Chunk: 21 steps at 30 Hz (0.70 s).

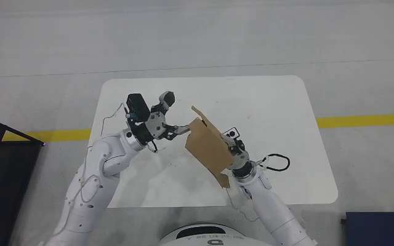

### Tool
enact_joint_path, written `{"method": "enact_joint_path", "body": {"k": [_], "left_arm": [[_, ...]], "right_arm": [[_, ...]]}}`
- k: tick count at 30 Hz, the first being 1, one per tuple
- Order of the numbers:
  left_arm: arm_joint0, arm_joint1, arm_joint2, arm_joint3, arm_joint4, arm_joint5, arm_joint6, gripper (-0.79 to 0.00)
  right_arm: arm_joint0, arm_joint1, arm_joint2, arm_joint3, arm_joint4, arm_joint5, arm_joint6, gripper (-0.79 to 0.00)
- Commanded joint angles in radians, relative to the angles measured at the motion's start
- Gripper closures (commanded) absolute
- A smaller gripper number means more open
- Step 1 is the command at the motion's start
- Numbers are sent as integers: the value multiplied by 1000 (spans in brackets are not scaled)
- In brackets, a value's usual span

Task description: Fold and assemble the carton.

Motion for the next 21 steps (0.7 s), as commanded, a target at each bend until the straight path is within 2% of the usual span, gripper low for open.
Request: {"method": "enact_joint_path", "body": {"k": [1, 5, 8, 12, 16, 21], "left_arm": [[2, 1, -21, -11, -16, 13, 21, -785], [-6, 4, -56, -37, -61, -8, 33, -785], [-23, 5, -54, -60, -82, -29, 19, -785], [-62, 2, -8, -55, -65, -55, -19, -785], [-111, 0, 37, -24, 44, -63, -66, -785], [-129, -5, 91, 10, 97, -94, -39, -785]], "right_arm": [[0, 0, 7, 5, 20, 9, 9, 0], [1, -1, 18, 19, 29, 12, 15, 0], [2, -1, 19, 25, 22, 12, 16, 0], [2, -3, 16, 24, 10, 10, 23, 0], [-1, -3, 16, 17, -6, 6, 28, 0], [-13, -1, 20, 2, -30, 4, 27, 0]]}}
